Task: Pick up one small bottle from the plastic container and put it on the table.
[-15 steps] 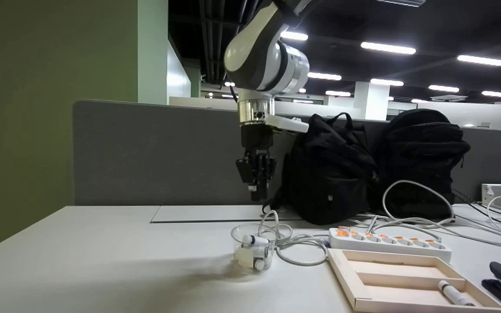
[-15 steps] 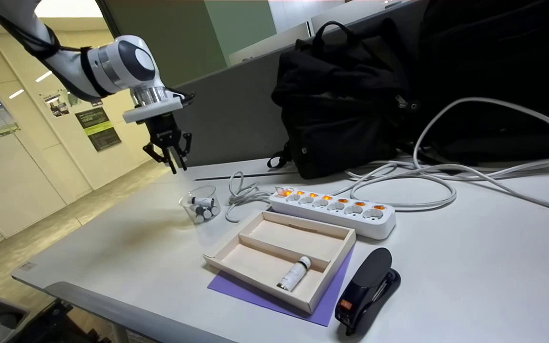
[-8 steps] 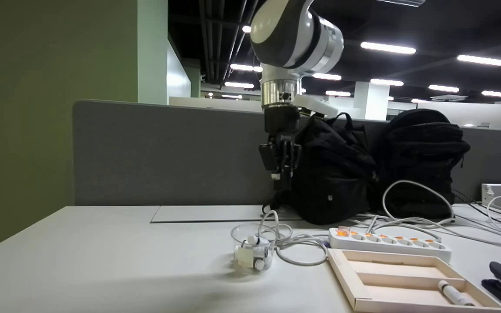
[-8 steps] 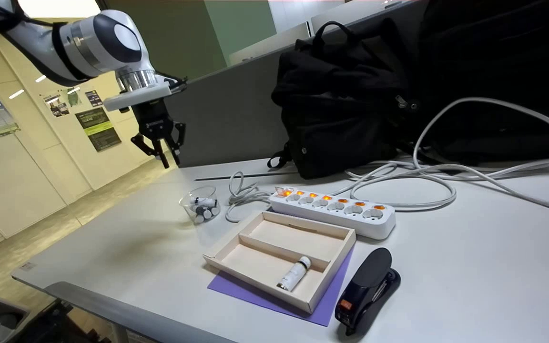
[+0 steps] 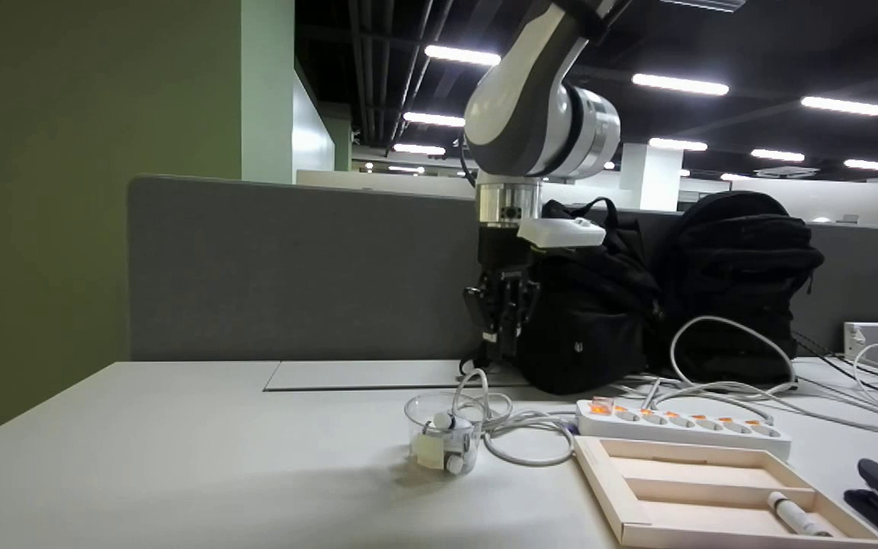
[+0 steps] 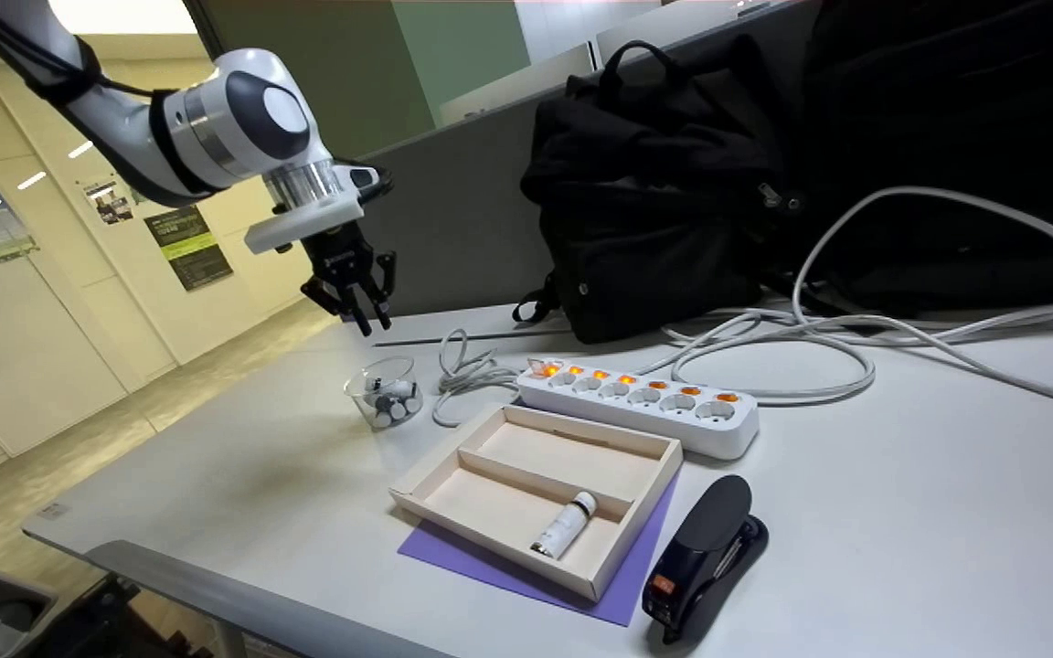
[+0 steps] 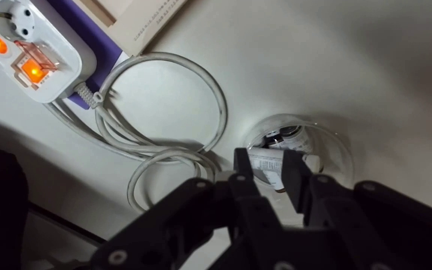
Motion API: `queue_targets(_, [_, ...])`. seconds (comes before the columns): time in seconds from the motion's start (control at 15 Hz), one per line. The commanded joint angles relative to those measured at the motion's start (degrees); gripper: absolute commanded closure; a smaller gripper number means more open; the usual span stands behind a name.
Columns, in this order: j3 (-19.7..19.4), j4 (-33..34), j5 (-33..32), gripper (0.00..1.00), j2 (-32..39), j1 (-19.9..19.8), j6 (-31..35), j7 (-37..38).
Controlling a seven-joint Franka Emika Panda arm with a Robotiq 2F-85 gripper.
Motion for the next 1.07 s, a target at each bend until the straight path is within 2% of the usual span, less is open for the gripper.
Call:
queue_targets(0.0, [-0.9, 3.8, 1.7, 0.93, 5.6, 0.7, 3.9, 7.8])
queue_targets(0.47, [1.4, 8.1, 14.3, 0.93, 12.0, 0.0, 9.3, 15.2])
queue_targets(0.87, [4.8, 11.5, 25.1, 0.93, 15.6, -2.5, 6.8, 15.5])
queue_targets(0.93, [5.0, 11.7, 26.0, 0.78, 15.8, -2.7, 6.8, 15.5])
queue_targets(1.0, [5.3, 12.0, 26.9, 0.46, 16.0, -3.0, 6.6, 15.4])
